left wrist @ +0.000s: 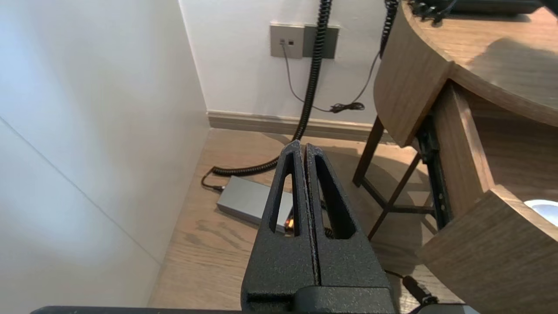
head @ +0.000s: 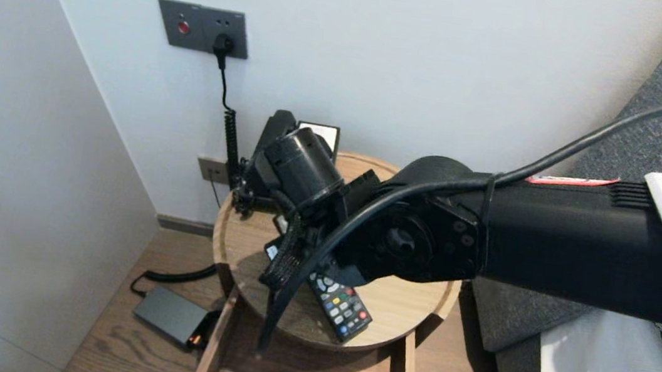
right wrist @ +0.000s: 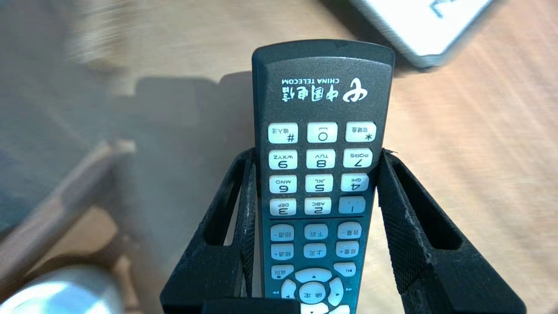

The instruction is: Take the remote control out of the drawer one by one and place them on the table

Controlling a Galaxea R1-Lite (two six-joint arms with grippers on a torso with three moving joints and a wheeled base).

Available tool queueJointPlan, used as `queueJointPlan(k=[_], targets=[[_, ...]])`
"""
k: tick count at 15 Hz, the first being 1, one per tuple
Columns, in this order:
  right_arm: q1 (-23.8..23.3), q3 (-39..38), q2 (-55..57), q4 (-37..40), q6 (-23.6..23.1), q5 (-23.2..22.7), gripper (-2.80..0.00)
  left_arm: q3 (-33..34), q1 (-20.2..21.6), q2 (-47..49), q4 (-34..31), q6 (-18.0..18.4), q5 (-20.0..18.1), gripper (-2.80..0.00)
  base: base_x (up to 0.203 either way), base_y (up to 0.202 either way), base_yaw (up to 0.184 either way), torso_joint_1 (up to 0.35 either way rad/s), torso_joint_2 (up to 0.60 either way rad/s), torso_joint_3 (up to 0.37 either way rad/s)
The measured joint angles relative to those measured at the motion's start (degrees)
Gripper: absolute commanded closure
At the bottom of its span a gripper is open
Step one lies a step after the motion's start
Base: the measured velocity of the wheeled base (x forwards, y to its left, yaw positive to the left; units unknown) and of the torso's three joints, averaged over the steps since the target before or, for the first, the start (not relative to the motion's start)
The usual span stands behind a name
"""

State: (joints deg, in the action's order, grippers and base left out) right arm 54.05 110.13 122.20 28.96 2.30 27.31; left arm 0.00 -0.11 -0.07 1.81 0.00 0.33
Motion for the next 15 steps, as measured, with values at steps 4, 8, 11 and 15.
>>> queueJointPlan(k=[4, 8, 11, 15], targets=[[-4.29, 0.42, -0.30, -0.30, 0.26, -0.13, 0.00, 0.00, 0.04, 0.00, -0.01, 0.00, -0.02, 0.00, 0.000, 0.000, 0.000, 0.000, 0.00, 0.000], [-8.83, 0.67, -1.28, -0.33, 3.89, 0.27, 0.00, 0.00, 0.00, 0.00, 0.01, 0.02, 0.00, 0.00, 0.000, 0.000, 0.000, 0.000, 0.00, 0.000], [-11.91, 0.81, -1.68, 0.79, 11.26, 0.29, 0.00, 0.00, 0.01, 0.00, 0.01, 0.00, 0.00, 0.00, 0.000, 0.000, 0.000, 0.000, 0.00, 0.000], [-15.87, 0.81, -2.99, 6.02, 22.77, -5.45, 0.00, 0.00, 0.04, 0.00, 0.01, 0.01, -0.01, 0.00, 0.000, 0.000, 0.000, 0.000, 0.00, 0.000]])
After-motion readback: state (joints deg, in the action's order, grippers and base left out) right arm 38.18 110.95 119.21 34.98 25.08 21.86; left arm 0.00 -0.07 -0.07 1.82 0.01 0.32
